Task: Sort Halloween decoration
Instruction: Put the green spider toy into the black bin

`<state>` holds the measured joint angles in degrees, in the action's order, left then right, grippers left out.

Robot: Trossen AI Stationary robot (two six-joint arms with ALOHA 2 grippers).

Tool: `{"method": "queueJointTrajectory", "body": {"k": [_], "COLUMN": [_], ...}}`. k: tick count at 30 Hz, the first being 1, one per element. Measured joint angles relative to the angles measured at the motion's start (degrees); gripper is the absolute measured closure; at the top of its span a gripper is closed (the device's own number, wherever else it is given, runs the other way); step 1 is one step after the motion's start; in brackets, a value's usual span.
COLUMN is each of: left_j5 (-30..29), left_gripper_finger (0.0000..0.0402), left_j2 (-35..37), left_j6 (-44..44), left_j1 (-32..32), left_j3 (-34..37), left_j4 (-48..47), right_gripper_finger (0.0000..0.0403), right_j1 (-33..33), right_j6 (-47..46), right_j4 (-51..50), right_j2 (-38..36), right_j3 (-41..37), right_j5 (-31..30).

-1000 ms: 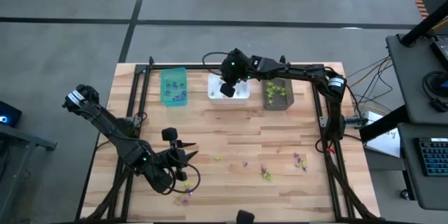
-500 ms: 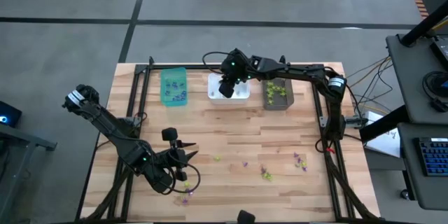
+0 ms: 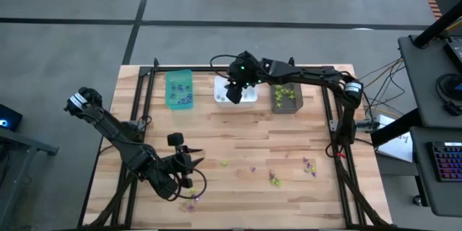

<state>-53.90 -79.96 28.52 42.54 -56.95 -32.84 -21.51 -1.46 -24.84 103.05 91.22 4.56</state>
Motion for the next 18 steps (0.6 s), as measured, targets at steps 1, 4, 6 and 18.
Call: {"method": "queueJointTrajectory", "body": {"k": [1,4,6,18], "left_j5": [1.0,5.2,9.1,21.7], "left_gripper_finger": [0.028,0.028,0.028,0.028], "left_j2": [0.0,0.0,0.0,-4.4], "left_j6": [0.2,1.5,2.4,6.4], "left_j1": [0.0,0.0,0.0,1.1], "left_j3": [-0.1,-0.2,-0.2,-0.2], "left_j4": [0.1,0.3,0.3,0.5], "right_gripper_finger": [0.0261,0.0268,0.0273,0.0282], "right_j1": [0.6,2.9,4.9,19.3], "right_j6": [0.2,1.1,1.4,1.0], "right_j4": [-0.8,-3.4,-5.1,-7.9], "right_j2": [-0.8,-3.5,-5.3,-14.5], "right_j3": [0.0,0.0,0.0,-6.8], "right_j5": [0.0,0.0,0.0,-1.2]}}
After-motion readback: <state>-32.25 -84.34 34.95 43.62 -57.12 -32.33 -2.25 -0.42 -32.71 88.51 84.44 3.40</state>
